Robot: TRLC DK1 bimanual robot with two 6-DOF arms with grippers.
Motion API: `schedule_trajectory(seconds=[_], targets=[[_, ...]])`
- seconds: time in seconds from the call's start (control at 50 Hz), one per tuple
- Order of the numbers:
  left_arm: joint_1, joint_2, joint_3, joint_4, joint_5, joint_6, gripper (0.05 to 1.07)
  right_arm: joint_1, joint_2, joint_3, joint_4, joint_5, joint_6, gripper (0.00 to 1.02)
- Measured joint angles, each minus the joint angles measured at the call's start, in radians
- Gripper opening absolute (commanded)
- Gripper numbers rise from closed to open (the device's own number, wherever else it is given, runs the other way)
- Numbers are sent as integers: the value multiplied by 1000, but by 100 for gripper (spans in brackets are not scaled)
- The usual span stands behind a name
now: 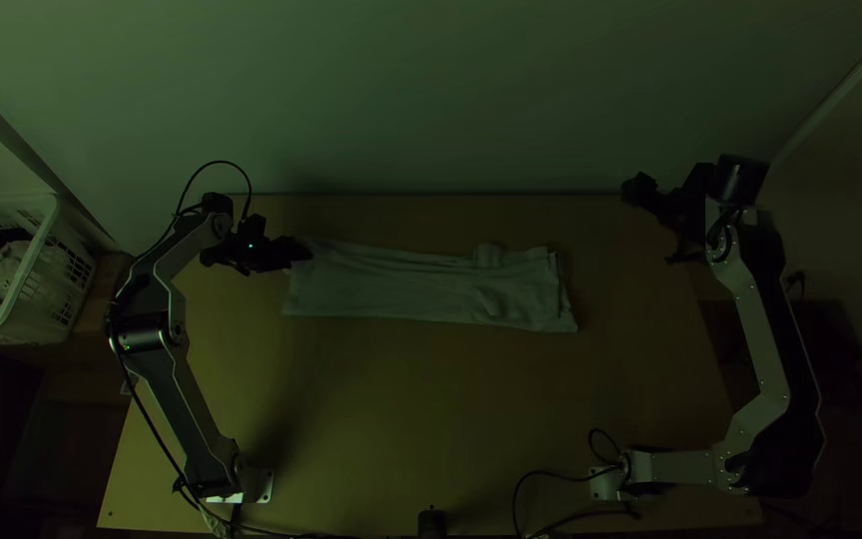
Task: Fold the t-shirt
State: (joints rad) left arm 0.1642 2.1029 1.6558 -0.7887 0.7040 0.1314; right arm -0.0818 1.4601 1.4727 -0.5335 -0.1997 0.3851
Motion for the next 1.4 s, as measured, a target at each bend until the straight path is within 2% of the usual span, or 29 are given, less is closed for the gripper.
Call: schedule_trajectory(seconds=[0.5,0.58,0.62,0.64,0.68,0.74,0.76,0.94,1.12,1.4], targets=[[-147,0,-7,42,-3,-70,103,0,-33,0,-6,0,0,99],[-159,-2,-11,52,-20,-90,98,0,-35,0,-6,0,0,99],[-163,-4,-13,55,-33,-96,88,0,-35,0,-6,0,0,99],[-164,-5,-14,56,-41,-99,79,0,-35,-1,-6,0,0,99],[-167,-9,-17,60,-57,-106,56,0,-38,-4,-6,0,0,99],[-171,-14,-25,74,-82,-115,14,0,-43,-12,-7,0,0,99],[-171,-16,-30,81,-90,-118,7,0,-44,-14,-7,0,0,99],[-147,-27,-61,103,-126,-159,8,0,-53,-34,-5,0,0,99],[-88,-45,-66,64,-164,-158,8,0,-72,-81,9,0,0,99],[89,-51,-10,-76,-206,-82,8,0,-105,-159,77,0,0,99]])
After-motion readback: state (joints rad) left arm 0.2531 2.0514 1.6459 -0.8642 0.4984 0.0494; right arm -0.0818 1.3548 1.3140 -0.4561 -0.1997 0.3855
